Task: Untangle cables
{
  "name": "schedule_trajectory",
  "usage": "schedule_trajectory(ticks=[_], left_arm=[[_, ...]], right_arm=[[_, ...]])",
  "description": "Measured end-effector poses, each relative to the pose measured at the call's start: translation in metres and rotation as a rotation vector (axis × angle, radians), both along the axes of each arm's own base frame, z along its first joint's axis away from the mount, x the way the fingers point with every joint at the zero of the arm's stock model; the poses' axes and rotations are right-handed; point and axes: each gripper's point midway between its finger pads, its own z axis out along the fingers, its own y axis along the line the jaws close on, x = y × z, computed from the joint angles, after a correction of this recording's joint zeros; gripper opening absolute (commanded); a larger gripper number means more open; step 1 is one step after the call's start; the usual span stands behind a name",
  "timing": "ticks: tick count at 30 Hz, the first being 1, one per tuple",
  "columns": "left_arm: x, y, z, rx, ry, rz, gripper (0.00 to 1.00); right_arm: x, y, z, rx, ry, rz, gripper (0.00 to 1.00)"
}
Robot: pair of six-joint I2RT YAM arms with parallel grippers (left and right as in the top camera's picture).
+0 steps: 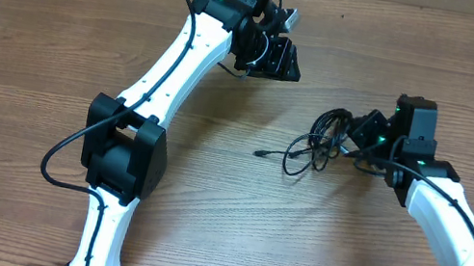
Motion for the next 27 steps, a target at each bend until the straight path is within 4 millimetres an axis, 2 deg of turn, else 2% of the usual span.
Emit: schedule_trajectory(ticks=[5, 6, 8, 9, 12, 15, 17, 22, 25, 27], left_arm=[[0.001, 0.001, -0.001, 0.01, -0.005, 0.005, 0.48], [0.001, 0.002, -0.001, 0.012, -0.006, 0.006, 0.49], [0.002, 0.002, -0.002, 0.015, -0.007, 0.007, 0.48], [0.002, 0.002, -0.002, 0.015, -0.007, 0.007, 0.48], [0.002, 0.003, -0.002, 0.019, -0.008, 0.009, 0.48], [0.002, 0.003, -0.002, 0.019, -0.008, 0.009, 0.49], [0.002, 0.003, -0.002, 0.019, -0.008, 0.009, 0.48], [0.002, 0.003, -0.002, 0.022, -0.009, 0.01, 0.49], [0.002, 0.003, -0.002, 0.022, -0.009, 0.01, 0.49], [0.002, 0.003, -0.002, 0.022, -0.009, 0.01, 0.49]], right_arm=[[-0.009, -0.018, -0.009, -0.031, 0.051, -0.032, 0.08], [-0.01, -0.02, -0.01, -0.038, 0.06, -0.033, 0.14], [-0.015, -0.025, -0.014, -0.066, 0.08, -0.036, 0.34], [-0.015, -0.027, -0.015, -0.073, 0.084, -0.04, 0.4], [-0.015, -0.029, -0.014, -0.106, 0.081, -0.016, 0.47], [-0.016, -0.024, -0.007, -0.094, 0.095, 0.026, 0.52], [-0.011, -0.021, 0.005, -0.086, 0.091, 0.053, 0.54], [0.008, -0.016, 0.048, -0.098, 0.028, 0.116, 0.58], [0.01, -0.012, 0.054, -0.102, 0.01, 0.15, 0.58], [0.007, -0.007, 0.052, -0.102, 0.013, 0.19, 0.52]])
